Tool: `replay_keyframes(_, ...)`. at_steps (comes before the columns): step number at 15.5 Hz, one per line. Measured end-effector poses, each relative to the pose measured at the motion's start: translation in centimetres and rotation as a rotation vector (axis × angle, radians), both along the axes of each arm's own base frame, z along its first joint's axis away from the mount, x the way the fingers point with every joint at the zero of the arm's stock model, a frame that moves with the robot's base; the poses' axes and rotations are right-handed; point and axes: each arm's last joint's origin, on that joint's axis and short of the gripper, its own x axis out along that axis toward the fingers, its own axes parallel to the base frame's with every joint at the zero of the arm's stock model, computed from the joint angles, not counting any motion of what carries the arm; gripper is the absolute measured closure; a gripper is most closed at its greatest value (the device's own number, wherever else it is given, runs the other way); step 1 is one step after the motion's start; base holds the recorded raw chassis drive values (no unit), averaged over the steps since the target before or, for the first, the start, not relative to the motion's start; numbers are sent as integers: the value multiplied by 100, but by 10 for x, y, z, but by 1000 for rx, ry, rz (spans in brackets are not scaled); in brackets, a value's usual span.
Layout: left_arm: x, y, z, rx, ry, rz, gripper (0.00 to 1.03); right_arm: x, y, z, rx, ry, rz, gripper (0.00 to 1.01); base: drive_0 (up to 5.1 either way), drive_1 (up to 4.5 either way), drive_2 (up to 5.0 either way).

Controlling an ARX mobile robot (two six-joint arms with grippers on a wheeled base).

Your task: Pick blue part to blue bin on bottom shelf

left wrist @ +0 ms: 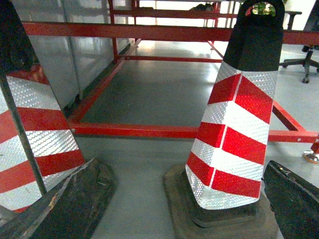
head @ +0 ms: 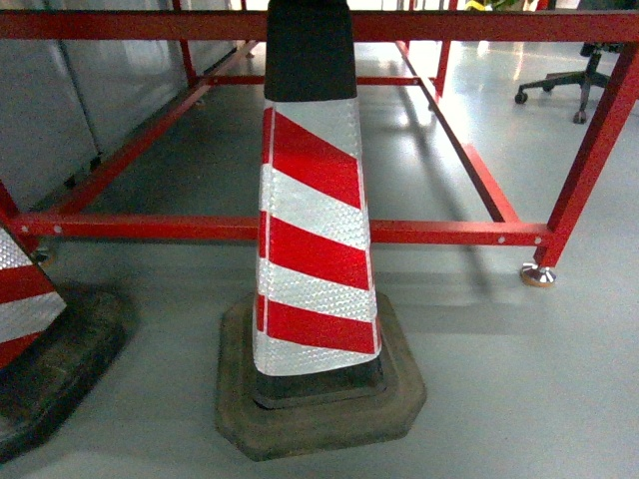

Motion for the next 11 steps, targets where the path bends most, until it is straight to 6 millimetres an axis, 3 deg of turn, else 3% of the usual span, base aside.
replay_keyframes(11, 0, 0, 0, 0, 0, 0, 5, 0, 0, 0, 0, 0, 0, 3, 0, 0, 0)
